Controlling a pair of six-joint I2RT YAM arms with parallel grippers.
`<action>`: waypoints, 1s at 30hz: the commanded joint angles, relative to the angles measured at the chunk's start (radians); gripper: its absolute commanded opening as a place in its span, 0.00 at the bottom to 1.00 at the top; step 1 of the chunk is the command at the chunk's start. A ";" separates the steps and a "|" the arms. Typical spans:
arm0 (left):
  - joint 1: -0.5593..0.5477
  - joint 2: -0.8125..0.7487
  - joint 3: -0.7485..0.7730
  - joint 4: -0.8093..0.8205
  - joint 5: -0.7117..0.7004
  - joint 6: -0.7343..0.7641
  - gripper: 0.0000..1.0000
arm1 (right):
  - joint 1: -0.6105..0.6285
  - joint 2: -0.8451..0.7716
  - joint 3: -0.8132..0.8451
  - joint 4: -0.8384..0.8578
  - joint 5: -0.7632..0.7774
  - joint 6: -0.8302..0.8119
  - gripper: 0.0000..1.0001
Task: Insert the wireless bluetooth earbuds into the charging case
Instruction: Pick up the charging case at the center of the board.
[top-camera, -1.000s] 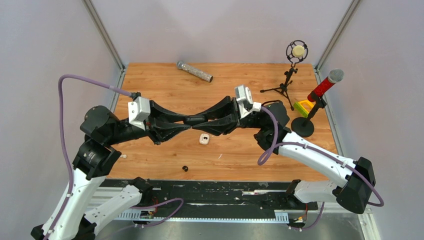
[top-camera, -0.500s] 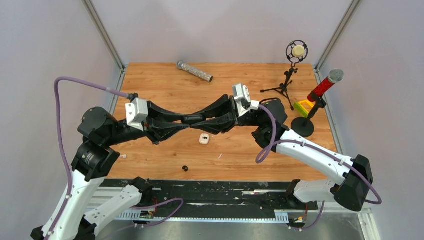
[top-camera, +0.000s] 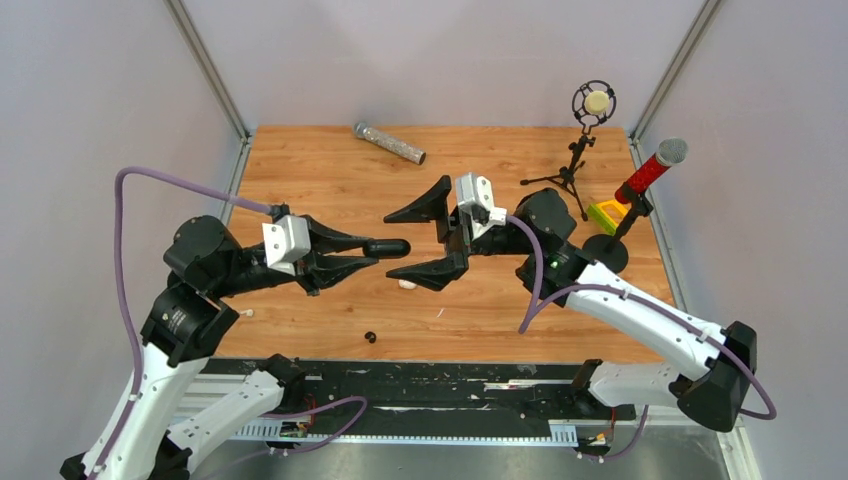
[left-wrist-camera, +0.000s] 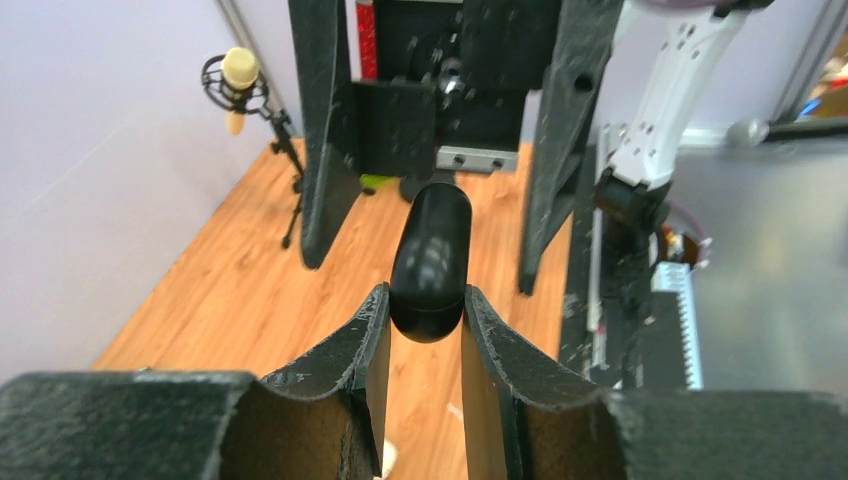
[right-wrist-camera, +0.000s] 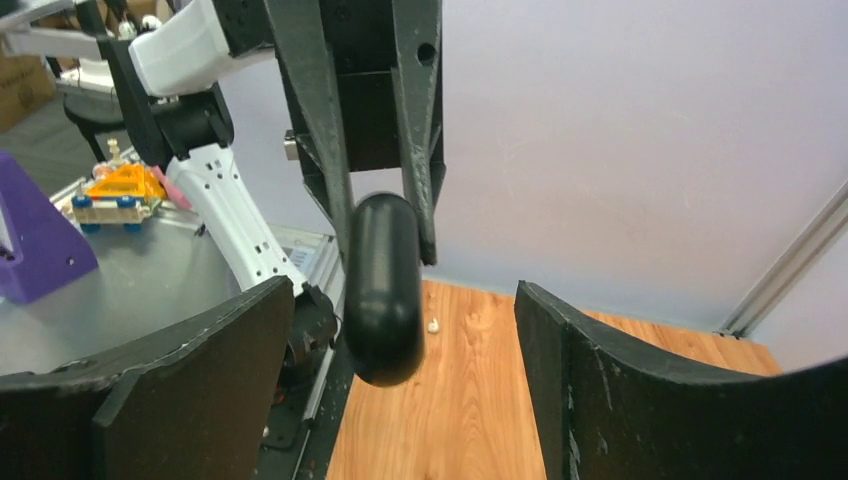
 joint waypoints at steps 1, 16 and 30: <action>-0.001 0.001 0.040 -0.123 -0.041 0.207 0.00 | 0.002 -0.036 0.119 -0.342 -0.065 -0.179 0.82; -0.002 0.039 0.055 -0.249 -0.064 0.380 0.00 | 0.005 0.057 0.237 -0.634 0.046 -0.300 0.51; -0.002 0.020 0.021 -0.216 -0.022 0.285 0.37 | 0.003 0.035 0.212 -0.587 -0.010 -0.272 0.00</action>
